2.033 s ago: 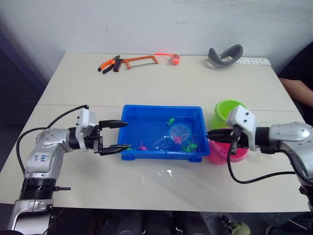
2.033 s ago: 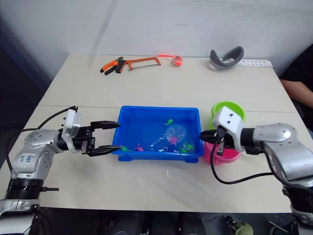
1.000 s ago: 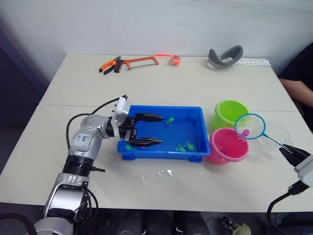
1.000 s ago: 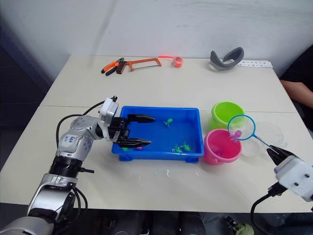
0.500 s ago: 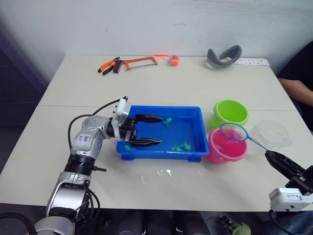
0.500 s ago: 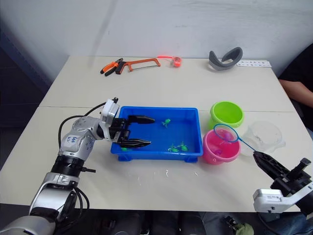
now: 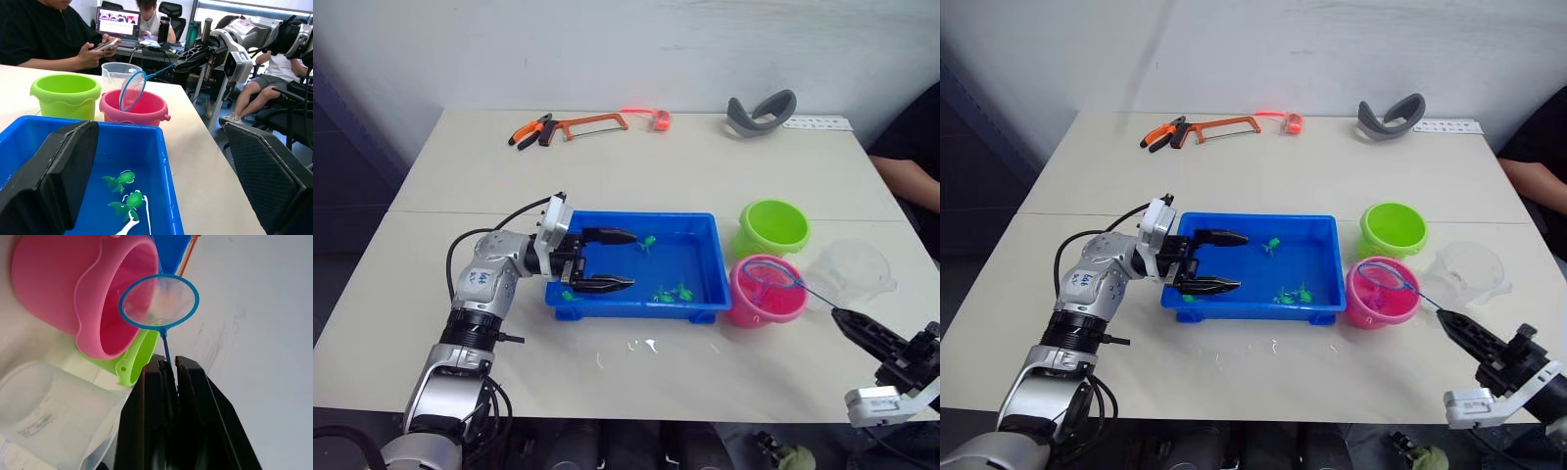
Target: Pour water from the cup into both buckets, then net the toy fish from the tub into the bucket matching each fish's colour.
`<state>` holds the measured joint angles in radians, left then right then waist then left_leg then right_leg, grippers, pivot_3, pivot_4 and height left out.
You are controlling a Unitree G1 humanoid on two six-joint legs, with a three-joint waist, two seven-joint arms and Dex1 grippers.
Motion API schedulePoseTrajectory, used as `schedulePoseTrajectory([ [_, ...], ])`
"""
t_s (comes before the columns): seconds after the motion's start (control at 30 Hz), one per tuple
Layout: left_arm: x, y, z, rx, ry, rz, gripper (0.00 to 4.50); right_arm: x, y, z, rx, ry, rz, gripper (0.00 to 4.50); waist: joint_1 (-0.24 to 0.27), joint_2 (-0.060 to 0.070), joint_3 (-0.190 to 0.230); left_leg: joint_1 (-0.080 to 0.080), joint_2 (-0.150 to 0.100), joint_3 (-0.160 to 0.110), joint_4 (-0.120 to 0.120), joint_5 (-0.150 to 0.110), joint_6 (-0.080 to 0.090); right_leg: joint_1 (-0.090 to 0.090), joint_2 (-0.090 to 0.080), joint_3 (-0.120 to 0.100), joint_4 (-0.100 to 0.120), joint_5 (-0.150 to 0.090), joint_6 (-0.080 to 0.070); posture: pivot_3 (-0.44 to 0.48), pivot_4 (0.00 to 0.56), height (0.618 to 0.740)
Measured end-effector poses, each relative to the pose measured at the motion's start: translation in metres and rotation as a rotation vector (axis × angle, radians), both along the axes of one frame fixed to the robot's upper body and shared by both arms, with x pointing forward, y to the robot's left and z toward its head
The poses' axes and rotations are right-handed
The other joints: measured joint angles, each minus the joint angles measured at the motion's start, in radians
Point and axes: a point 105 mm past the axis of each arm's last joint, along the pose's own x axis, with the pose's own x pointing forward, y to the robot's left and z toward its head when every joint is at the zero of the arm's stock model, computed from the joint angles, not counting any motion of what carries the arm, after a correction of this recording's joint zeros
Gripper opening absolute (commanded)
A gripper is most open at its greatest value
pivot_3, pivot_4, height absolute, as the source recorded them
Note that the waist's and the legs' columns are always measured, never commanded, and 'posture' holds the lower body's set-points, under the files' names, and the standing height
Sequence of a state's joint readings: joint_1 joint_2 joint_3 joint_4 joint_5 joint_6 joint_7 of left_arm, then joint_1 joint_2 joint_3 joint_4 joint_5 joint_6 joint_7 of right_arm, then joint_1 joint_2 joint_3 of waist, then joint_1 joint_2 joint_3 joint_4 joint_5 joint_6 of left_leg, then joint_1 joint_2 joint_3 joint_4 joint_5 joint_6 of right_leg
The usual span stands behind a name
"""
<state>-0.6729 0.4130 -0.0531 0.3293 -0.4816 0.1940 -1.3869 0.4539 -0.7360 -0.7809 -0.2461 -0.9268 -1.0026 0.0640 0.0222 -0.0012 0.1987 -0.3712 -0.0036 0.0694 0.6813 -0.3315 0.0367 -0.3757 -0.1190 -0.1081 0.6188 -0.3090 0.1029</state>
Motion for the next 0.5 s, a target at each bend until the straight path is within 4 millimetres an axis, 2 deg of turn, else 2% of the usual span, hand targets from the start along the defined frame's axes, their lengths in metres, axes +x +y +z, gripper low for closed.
schedulePoseTrajectory([
  [0.17,-0.001,0.009,-0.007,0.004,0.020,0.037,4.48,-0.002,-0.001,0.016,0.160,-0.019,-0.013,0.00,-0.001,0.000,0.000,0.000,0.001,0.000,0.000,0.000,0.000,0.000,0.000,0.000,0.000,0.000,0.000,0.000,0.150,0.740],
  [0.3,0.001,0.021,-0.006,-0.014,0.021,0.088,4.48,0.002,0.011,0.030,0.346,0.033,0.013,0.00,-0.002,0.000,0.000,0.000,0.001,-0.001,0.000,0.000,0.000,0.000,-0.002,0.000,0.000,0.000,0.000,0.000,0.150,0.740],
  [0.37,0.003,0.032,0.000,-0.048,0.011,0.139,4.48,0.014,0.025,0.043,0.567,0.113,0.033,0.00,-0.012,0.000,0.000,0.001,0.001,-0.001,0.000,0.000,0.001,0.001,-0.008,0.000,0.000,0.000,0.000,0.000,0.150,0.740],
  [0.43,0.004,0.034,0.002,-0.056,0.002,0.150,4.48,0.017,0.030,0.046,0.634,0.148,0.045,0.00,-0.013,0.000,0.000,0.001,0.001,-0.002,0.001,0.000,0.001,0.001,-0.008,-0.001,0.000,0.000,0.000,0.000,0.150,0.740],
  [0.5,0.004,0.042,0.007,-0.078,-0.011,0.192,4.48,0.024,0.043,0.050,0.838,0.281,0.074,0.00,-0.013,0.000,0.000,0.001,0.001,-0.003,0.000,0.000,0.001,0.001,-0.009,-0.003,0.001,0.000,-0.001,0.000,0.150,0.740],
])
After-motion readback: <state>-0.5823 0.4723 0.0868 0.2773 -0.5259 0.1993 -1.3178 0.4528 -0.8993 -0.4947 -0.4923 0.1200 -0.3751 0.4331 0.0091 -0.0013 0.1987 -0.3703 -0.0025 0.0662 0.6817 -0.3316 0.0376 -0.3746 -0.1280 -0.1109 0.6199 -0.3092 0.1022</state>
